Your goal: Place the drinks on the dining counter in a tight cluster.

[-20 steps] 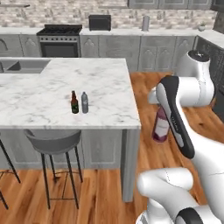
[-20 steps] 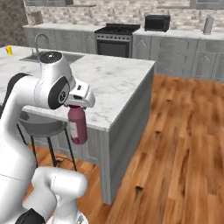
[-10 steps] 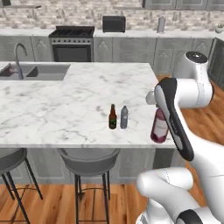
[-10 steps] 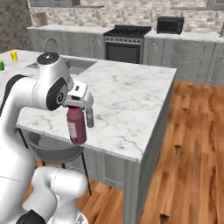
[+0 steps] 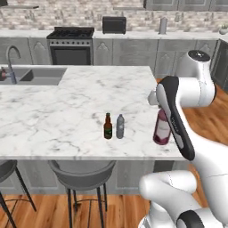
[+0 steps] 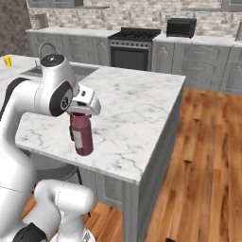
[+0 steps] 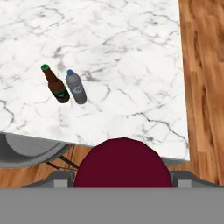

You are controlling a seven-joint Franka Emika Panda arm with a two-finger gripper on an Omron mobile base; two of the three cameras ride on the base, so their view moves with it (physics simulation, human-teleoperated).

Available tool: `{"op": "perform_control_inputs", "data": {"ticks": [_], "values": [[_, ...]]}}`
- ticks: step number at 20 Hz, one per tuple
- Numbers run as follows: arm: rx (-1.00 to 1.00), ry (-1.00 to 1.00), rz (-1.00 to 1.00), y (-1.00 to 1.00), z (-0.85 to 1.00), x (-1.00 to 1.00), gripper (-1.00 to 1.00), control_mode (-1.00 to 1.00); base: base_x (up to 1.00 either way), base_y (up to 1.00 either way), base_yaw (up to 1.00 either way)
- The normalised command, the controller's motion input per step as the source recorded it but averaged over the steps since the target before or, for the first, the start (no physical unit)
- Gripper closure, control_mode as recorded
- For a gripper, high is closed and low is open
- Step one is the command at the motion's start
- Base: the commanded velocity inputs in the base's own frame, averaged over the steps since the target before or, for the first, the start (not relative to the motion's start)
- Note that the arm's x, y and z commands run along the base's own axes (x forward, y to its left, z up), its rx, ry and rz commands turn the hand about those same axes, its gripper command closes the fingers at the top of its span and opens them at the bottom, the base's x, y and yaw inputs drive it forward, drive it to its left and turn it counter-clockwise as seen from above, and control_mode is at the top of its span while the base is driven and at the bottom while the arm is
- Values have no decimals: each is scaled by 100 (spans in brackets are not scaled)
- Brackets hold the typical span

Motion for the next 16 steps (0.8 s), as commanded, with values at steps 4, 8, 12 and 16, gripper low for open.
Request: {"op": "perform_control_inputs", "data": {"ticks": [4,8,12,16], "values": [[0,0,0,0,0,0,100,100,32,-6,0],[0,0,0,0,0,0,100,100,78,52,0],[0,0,0,0,0,0,100,100,14,3,0],[0,0,0,0,0,0,100,100,0,0,0]]}}
